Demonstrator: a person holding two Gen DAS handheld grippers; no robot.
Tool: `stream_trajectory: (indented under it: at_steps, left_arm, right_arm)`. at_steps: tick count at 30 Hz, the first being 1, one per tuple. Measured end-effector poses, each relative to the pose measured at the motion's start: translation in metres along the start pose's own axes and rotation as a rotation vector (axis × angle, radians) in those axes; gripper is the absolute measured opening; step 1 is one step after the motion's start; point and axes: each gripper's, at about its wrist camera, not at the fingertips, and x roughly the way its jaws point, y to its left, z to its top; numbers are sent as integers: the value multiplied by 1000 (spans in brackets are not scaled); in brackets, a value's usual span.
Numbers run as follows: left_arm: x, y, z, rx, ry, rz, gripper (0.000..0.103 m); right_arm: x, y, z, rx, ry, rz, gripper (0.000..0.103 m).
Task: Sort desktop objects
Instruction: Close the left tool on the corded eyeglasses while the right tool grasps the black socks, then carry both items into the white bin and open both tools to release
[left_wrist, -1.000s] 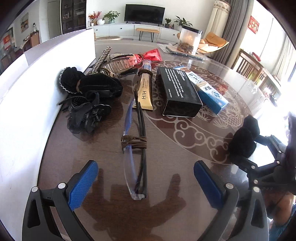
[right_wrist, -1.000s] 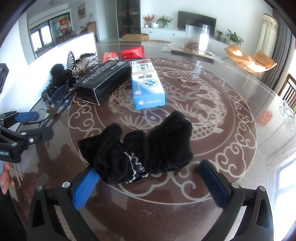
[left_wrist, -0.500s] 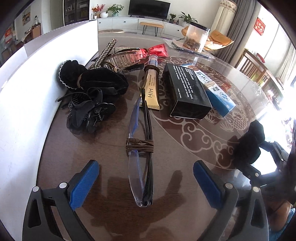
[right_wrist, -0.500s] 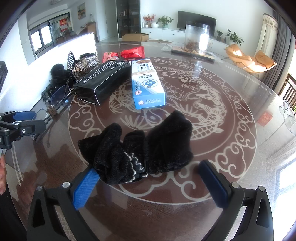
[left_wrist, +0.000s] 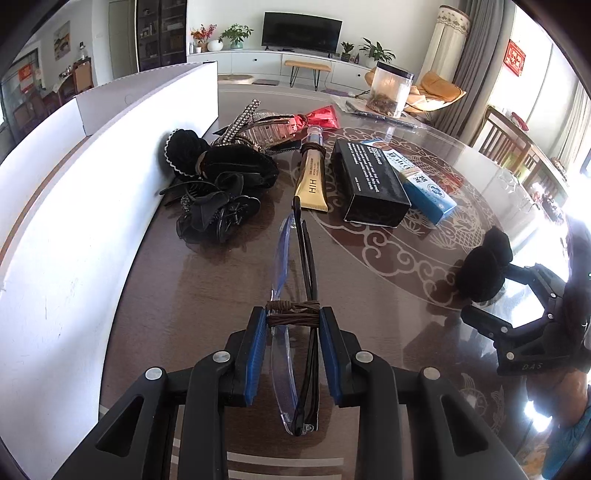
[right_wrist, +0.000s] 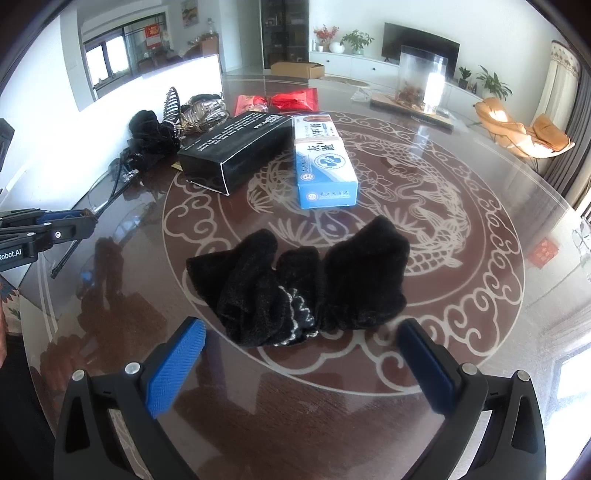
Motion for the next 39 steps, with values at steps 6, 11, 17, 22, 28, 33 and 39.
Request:
stream_trajectory:
  at_steps: [6,11,17,22,28,33,39]
  left_arm:
    - [-33,-4,-1,9,-57,-12,29]
    - [-63,6,-7,-42,-112,-37,29]
    - [-114,39,3,-116,-199,-54,29]
    - [-154,116,19,-214,-241,67,29]
    - [-138,218,17,-370,-148,208,29]
    - [-104,258,11,-549,-38,275,36]
    - [-87,251,4,-592,-46,365,91]
  right_arm:
    - [0,-1,8,-8,-46,36,68]
    - [-20,-6,11,12,-62,57,61]
    - [-48,6,22,17,-95,106,61]
    - [-63,56,77,-40,-155,214,61]
    - [-49,179,171,-172,-194,391,61]
    - [-3,286,223,-312,-133,442,62]
    - [51,334,229,-473,-47,312,91]
